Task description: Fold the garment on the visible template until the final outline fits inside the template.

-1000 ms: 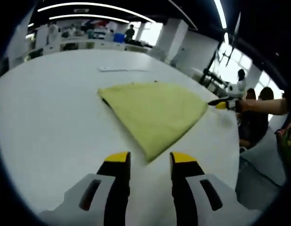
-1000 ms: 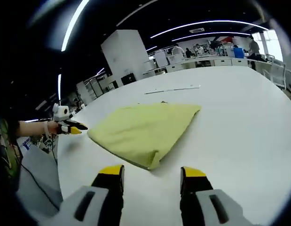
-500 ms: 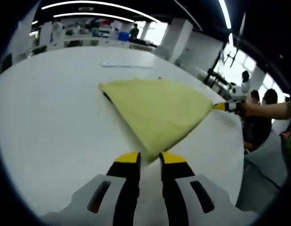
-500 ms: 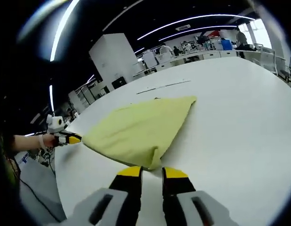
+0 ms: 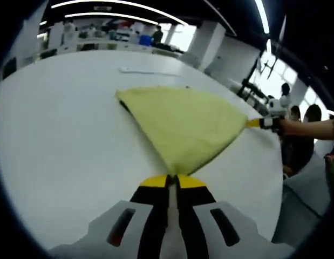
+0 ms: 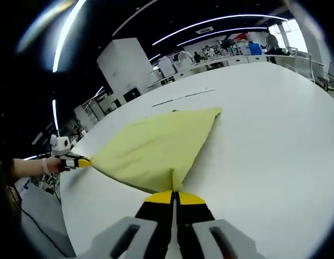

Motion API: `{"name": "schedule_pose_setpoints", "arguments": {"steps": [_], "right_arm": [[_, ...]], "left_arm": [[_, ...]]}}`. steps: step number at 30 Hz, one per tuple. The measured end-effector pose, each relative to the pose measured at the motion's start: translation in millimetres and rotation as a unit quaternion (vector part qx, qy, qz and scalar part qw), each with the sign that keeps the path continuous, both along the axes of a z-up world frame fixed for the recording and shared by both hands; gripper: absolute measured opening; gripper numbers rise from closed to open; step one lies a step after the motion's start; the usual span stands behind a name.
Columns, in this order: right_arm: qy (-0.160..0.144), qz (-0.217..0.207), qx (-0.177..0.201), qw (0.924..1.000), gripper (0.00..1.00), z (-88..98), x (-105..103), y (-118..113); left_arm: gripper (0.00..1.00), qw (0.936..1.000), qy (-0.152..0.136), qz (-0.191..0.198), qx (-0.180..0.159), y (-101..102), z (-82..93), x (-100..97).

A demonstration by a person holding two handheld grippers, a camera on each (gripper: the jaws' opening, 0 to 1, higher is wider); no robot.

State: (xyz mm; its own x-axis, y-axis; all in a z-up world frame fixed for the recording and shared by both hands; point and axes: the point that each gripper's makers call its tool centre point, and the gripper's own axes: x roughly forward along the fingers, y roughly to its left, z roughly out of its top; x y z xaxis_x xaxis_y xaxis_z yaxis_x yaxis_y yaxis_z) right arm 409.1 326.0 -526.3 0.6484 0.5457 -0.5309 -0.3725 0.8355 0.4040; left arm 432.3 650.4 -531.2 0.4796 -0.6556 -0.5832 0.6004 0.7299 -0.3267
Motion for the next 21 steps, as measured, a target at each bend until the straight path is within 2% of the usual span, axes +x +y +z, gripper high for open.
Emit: {"name": "schedule_pose_setpoints", "arguments": {"steps": [10, 13, 17, 21], "right_arm": [[-0.039, 0.089, -0.035, 0.9946, 0.0, 10.4, -3, -11], [-0.05, 0.116, -0.045, 0.991, 0.0, 12.2, -5, -17], [-0.074, 0.162, -0.061, 0.9821, 0.0, 17.3, -8, -17], [-0.069, 0.176, -0.068, 0.9795, 0.0, 15.0, -11, -14]], "left_arm": [[0.0, 0.9999, 0.001, 0.012, -0.006, 7, 4.9, 3.8], [0.0, 0.9998, -0.003, 0.019, -0.008, 7, 7.4, 6.0], [0.0, 0.9997, -0.001, 0.02, -0.014, 8, 11.2, 4.3], [0.0, 0.9997, 0.001, 0.02, -0.014, 9, 12.9, 1.3]]}}
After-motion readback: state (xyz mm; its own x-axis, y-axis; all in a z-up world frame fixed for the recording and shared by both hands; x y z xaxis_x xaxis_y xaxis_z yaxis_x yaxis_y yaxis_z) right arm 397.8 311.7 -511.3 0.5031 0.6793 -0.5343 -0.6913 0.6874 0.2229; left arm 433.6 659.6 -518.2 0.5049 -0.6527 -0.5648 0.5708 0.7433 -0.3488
